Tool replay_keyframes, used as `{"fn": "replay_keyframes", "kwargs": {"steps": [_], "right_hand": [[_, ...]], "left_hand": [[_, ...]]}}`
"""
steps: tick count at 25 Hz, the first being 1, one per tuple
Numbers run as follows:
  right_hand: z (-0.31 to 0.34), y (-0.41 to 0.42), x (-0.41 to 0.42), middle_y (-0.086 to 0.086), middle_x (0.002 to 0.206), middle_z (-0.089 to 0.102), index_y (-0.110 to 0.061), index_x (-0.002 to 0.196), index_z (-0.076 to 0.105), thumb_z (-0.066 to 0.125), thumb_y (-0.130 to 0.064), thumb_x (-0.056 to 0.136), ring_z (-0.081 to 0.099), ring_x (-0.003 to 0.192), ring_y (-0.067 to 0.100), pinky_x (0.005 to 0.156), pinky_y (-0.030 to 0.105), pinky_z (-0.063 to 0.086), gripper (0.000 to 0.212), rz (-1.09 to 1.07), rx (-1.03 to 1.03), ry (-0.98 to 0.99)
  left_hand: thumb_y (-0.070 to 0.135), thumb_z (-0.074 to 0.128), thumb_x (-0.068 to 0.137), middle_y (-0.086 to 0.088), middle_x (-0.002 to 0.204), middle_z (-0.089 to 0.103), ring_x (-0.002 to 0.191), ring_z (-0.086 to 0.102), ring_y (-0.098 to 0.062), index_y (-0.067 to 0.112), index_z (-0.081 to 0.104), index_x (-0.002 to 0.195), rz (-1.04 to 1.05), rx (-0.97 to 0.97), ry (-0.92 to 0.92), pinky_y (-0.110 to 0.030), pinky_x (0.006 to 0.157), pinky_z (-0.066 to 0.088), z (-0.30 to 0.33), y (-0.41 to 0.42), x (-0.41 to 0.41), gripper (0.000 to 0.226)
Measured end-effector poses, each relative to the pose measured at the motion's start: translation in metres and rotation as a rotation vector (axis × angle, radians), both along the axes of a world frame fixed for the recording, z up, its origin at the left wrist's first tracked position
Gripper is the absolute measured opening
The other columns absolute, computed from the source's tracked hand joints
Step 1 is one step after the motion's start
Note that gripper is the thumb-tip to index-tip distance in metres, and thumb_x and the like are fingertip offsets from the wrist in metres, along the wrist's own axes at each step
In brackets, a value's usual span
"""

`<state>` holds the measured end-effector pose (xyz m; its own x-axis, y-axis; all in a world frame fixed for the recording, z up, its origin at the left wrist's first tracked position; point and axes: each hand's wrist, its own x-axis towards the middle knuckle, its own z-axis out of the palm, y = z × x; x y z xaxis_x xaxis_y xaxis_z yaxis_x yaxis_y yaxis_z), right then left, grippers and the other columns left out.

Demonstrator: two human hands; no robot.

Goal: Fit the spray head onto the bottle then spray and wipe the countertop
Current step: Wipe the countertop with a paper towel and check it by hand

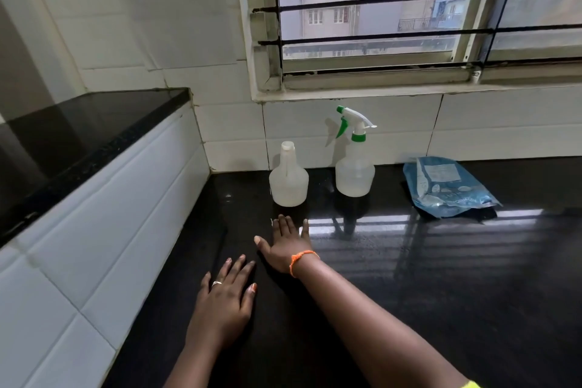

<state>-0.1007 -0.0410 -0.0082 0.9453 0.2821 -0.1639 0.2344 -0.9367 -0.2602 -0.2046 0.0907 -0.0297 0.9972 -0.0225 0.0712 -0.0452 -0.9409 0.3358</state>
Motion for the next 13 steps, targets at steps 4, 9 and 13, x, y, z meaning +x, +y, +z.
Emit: {"fn": "replay_keyframes", "kwargs": {"steps": [4,9,13], "right_hand": [[-0.014,-0.033,-0.076,0.007,0.158,-0.003,-0.009,0.146,0.001,0.015,-0.055,0.092,-0.010,0.145,0.016,0.109,0.047,-0.023,0.072,0.140,0.034,-0.051],[-0.014,-0.095,-0.092,0.000,0.158,-0.005,-0.016,0.146,0.001,0.009,-0.060,0.089,-0.011,0.143,0.009,0.102,0.050,-0.032,0.073,0.173,-0.053,-0.031],[0.006,-0.166,-0.047,0.004,0.158,-0.008,-0.012,0.146,-0.001,0.011,-0.056,0.093,-0.010,0.145,0.015,0.108,0.053,-0.022,0.070,-0.260,-0.107,0.042]], "left_hand": [[0.038,0.028,0.097,0.013,0.158,0.009,0.145,0.000,-0.006,0.038,0.014,0.144,-0.006,-0.006,0.005,-0.039,0.118,0.000,-0.001,-0.002,0.000,0.049],[0.037,0.030,0.097,0.012,0.157,0.012,0.145,0.004,-0.008,0.037,0.018,0.144,-0.006,-0.015,-0.001,-0.041,0.118,0.003,-0.003,0.000,0.003,0.048],[0.037,0.030,0.097,0.011,0.157,0.013,0.145,0.005,-0.008,0.036,0.018,0.144,-0.013,-0.019,0.003,-0.042,0.118,0.003,-0.005,0.004,0.005,0.048]]}}
